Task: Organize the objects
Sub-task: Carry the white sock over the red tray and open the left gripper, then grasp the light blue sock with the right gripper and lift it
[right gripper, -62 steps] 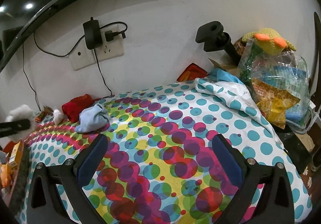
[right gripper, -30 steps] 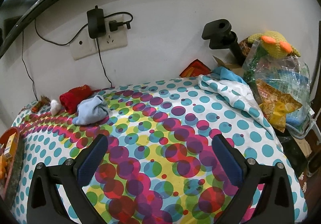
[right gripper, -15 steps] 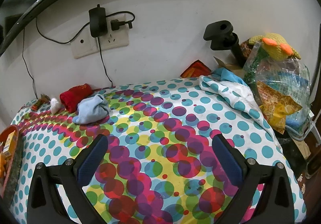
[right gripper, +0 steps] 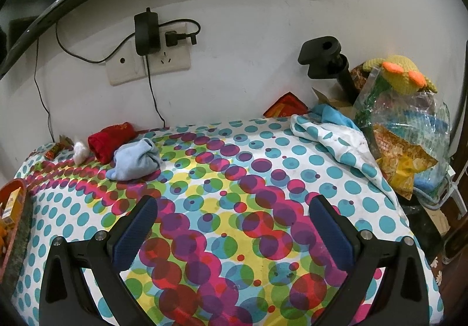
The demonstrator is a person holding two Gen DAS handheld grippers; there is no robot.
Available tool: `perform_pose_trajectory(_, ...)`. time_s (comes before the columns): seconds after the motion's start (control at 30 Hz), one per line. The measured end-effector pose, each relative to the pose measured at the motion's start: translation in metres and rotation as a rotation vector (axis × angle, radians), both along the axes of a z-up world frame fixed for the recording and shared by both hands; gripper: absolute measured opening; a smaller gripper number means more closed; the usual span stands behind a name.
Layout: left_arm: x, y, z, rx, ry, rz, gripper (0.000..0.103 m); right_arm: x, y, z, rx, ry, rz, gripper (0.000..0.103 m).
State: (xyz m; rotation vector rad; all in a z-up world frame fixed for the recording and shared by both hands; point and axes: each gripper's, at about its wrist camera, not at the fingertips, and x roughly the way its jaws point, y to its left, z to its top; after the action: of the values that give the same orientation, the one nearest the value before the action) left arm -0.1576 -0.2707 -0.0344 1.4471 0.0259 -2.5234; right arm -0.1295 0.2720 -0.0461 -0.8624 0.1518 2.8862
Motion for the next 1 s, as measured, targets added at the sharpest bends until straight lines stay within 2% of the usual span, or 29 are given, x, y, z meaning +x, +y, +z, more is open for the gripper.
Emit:
perform_pose_trajectory(0.2,-0.011,-0.007,-0.031,0.004,-0.076,0.046,0.028,0.002,-0.004,0.001,0.025,0.008,0.000,0.103)
perform_pose_trajectory(0.27,-0.011,-0.005,-0.033,0.013,-0.062,0.033,0.032,0.003,-0.004,0.002,0.026,0.011,-0.002,0.103)
perform_pose_trajectory(0.33,-0.011,-0.006,-0.032,0.030,-0.052,0.036,0.041,0.003,-0.004,0.002,0.026,0.009,0.000,0.103)
perform_pose_trajectory(0.4,-0.006,-0.010,-0.025,0.077,-0.004,0.040,0.045,0.003,-0.004,0.002,0.025,0.012,-0.001,0.103)
perform_pose_trajectory(0.47,0.006,-0.014,-0.008,0.077,0.076,0.040,0.051,0.003,-0.005,0.001,0.027,0.009,-0.002,0.103)
perform_pose_trajectory(0.57,0.030,-0.016,0.025,0.109,0.212,-0.015,0.053,0.002,-0.006,0.001,0.040,-0.004,0.007,0.103)
perform_pose_trajectory(0.6,0.048,-0.018,0.039,0.147,0.278,-0.037,0.054,0.001,-0.008,0.000,0.046,-0.008,0.007,0.103)
perform_pose_trajectory(0.67,0.083,-0.016,0.054,0.173,0.394,-0.046,0.062,-0.001,-0.011,0.000,0.056,-0.019,0.015,0.103)
perform_pose_trajectory(0.7,0.099,-0.013,0.057,0.179,0.436,-0.050,0.069,-0.003,-0.013,-0.001,0.062,-0.030,0.023,0.103)
perform_pose_trajectory(0.73,0.119,-0.009,0.055,0.185,0.469,-0.061,0.070,-0.005,-0.015,-0.002,0.068,-0.045,0.031,0.103)
perform_pose_trajectory(0.8,0.149,0.000,0.042,0.189,0.474,-0.070,0.070,-0.012,-0.019,-0.006,0.082,-0.079,0.042,0.103)
perform_pose_trajectory(0.93,0.189,0.012,0.012,0.267,0.453,-0.089,0.070,-0.022,-0.028,-0.014,0.127,-0.158,0.052,0.103)
perform_pose_trajectory(1.0,0.208,0.017,0.002,0.299,0.466,-0.098,0.070,-0.025,-0.037,-0.016,0.151,-0.172,0.092,0.103)
